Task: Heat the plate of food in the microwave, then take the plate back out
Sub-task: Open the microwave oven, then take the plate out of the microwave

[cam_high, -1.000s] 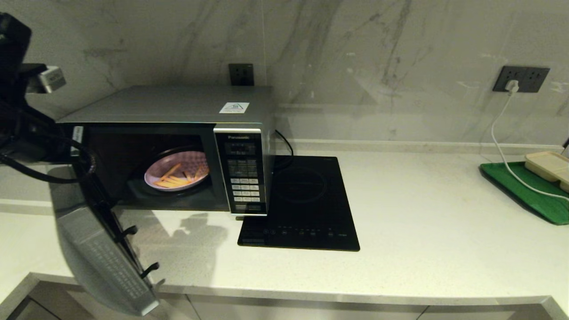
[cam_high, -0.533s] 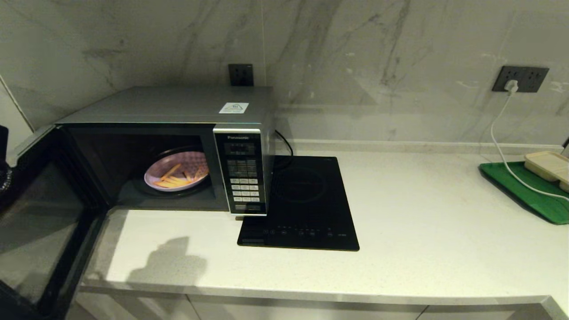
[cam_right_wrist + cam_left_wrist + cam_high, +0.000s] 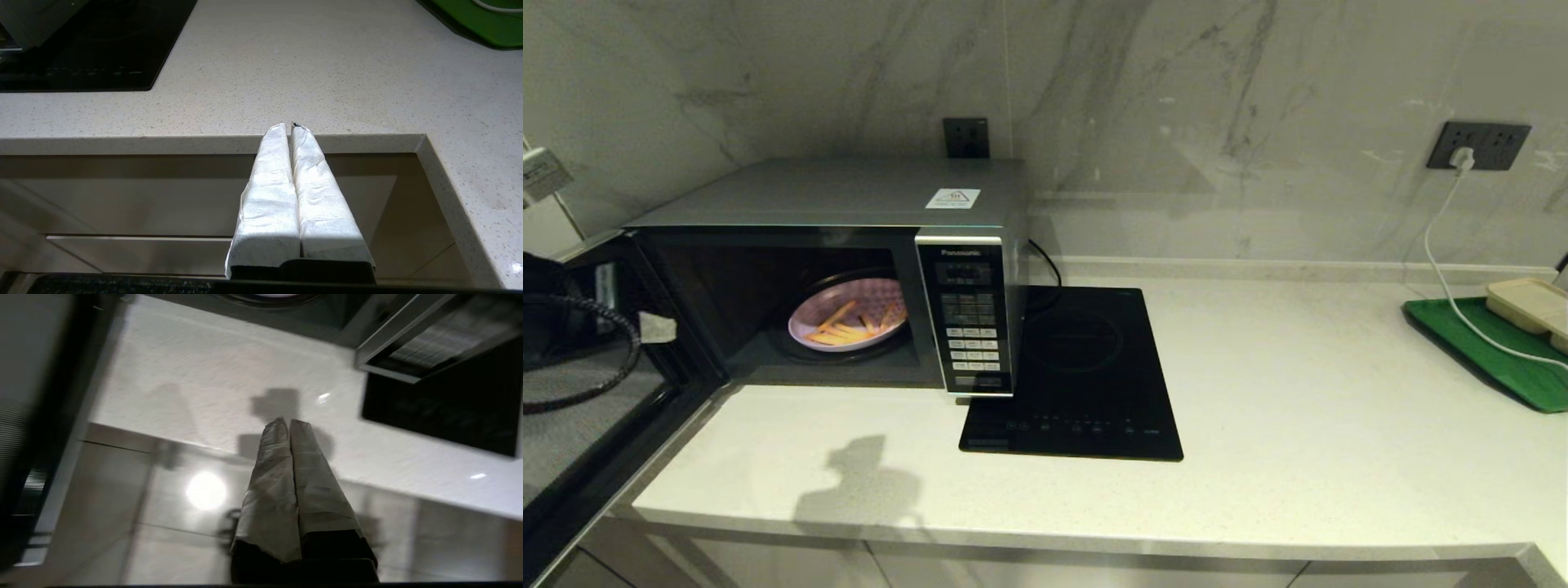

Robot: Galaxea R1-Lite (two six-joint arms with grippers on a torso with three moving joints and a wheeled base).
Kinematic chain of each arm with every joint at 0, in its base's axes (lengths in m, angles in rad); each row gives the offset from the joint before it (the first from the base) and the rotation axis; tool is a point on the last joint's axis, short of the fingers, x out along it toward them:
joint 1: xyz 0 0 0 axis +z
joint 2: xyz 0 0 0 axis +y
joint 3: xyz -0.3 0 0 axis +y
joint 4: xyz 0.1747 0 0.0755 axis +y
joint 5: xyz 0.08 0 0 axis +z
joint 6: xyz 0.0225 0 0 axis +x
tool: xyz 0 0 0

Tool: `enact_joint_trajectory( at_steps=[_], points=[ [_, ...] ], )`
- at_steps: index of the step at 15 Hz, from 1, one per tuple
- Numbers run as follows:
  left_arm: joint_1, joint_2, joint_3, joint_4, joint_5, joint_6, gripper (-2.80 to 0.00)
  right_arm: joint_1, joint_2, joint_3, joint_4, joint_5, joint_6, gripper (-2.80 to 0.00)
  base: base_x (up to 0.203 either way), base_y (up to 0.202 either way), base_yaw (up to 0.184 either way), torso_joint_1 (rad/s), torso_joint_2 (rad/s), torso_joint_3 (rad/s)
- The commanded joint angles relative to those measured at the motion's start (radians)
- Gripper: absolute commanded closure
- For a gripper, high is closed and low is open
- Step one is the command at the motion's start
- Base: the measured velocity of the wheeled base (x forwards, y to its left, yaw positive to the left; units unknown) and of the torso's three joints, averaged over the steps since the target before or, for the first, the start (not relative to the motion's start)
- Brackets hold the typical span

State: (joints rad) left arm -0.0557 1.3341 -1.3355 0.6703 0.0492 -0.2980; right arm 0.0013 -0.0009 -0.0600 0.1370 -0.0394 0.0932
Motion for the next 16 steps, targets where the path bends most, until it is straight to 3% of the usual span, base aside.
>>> enact_joint_trajectory(
  at_steps=[1, 3, 4, 8, 11, 14, 15, 16],
  points=[
    [-0.002, 0.086, 0.004, -0.032, -0.051, -0.270, 0.00, 0.000, 0.001, 0.000, 0.001, -0.002, 0.000, 0.00, 0.000, 0.000, 0.000, 0.000, 0.00, 0.000],
    [-0.001, 0.132, 0.007, -0.109, -0.088, -0.515, 0.00, 0.000, 0.001, 0.000, 0.001, -0.001, 0.000, 0.00, 0.000, 0.000, 0.000, 0.000, 0.00, 0.000],
    [-0.003, 0.153, 0.029, -0.158, -0.096, -0.592, 0.00, 0.000, 0.001, 0.000, 0.001, -0.001, 0.000, 0.00, 0.000, 0.000, 0.000, 0.000, 0.00, 0.000],
    [0.060, 0.220, 0.139, -0.315, -0.103, -0.715, 0.00, 0.000, 0.001, 0.000, 0.001, -0.002, 0.000, 0.00, 0.000, 0.000, 0.000, 0.000, 0.00, 0.000],
    [0.115, 0.236, 0.198, -0.331, -0.098, -0.757, 0.00, 0.000, 0.001, 0.000, 0.001, -0.001, 0.000, 0.00, 0.000, 0.000, 0.000, 0.000, 0.00, 0.000],
    [0.166, 0.291, 0.199, -0.366, -0.149, -0.830, 0.00, 0.000, 0.001, 0.000, 0.001, -0.001, 0.000, 0.00, 0.000, 0.000, 0.000, 0.000, 0.00, 0.000],
    [0.186, 0.319, 0.201, -0.385, -0.194, -0.837, -2.80, 0.000, 0.001, 0.000, 0.001, -0.001, 0.000, 0.00, 0.000, 0.000, 0.000, 0.000, 0.00, 0.000],
    [0.203, 0.346, 0.203, -0.394, -0.221, -0.838, -2.80, 0.000, 0.001, 0.000, 0.001, -0.001, 0.000, 0.00, 0.000, 0.000, 0.000, 0.000, 0.00, 0.000]
  ],
)
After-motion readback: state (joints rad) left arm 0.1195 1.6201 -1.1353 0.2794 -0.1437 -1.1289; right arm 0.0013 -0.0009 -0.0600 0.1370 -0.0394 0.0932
